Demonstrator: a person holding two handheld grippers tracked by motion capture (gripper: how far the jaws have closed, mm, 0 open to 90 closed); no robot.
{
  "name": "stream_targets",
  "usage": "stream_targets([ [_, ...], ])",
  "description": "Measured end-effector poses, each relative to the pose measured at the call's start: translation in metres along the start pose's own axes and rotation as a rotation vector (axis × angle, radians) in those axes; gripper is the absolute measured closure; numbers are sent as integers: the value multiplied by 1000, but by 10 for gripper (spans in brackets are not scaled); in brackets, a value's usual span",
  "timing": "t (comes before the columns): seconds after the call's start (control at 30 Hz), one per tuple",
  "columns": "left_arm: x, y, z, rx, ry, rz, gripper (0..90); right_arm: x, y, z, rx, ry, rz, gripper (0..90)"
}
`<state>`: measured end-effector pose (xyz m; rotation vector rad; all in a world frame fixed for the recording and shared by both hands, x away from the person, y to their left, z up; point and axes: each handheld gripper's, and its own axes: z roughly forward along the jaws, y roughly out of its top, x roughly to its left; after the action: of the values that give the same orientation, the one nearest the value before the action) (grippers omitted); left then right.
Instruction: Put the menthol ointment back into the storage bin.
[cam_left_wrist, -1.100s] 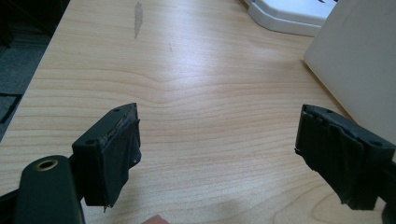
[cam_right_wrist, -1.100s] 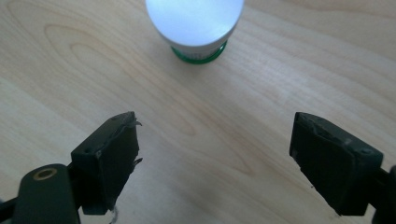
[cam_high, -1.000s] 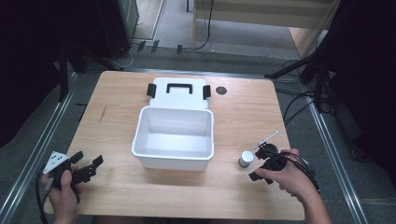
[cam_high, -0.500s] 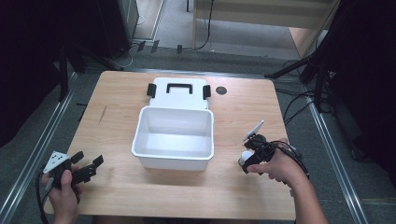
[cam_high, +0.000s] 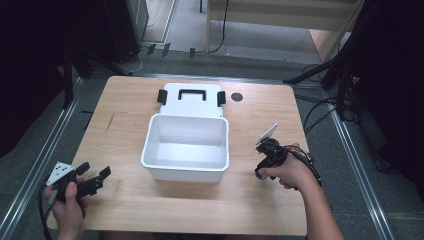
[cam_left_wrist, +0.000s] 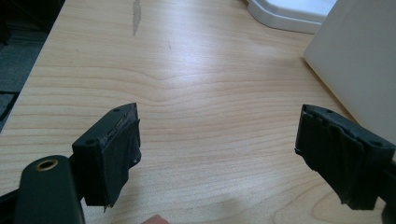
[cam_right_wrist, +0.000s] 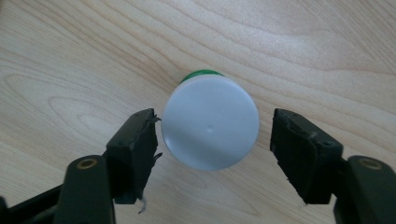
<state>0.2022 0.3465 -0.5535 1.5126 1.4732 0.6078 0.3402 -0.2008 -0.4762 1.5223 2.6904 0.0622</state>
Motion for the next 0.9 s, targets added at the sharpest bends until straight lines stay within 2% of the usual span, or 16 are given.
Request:
stream_targets([
  [0.13, 0, 0, 0, -2, -1, -1, 147, -1, 2, 2, 4, 2, -1, 434],
  [0.23, 0, 0, 0, 0, -2, -2, 147, -1, 2, 0, 7, 21, -1, 509],
  [0.37, 0, 0, 0, 0, -1, -4, 147, 0, 2, -1, 15, 11, -16, 513],
  [0.9, 0, 0, 0, 0, -1, -5, 147, 5, 5, -17, 10, 18, -60, 514],
])
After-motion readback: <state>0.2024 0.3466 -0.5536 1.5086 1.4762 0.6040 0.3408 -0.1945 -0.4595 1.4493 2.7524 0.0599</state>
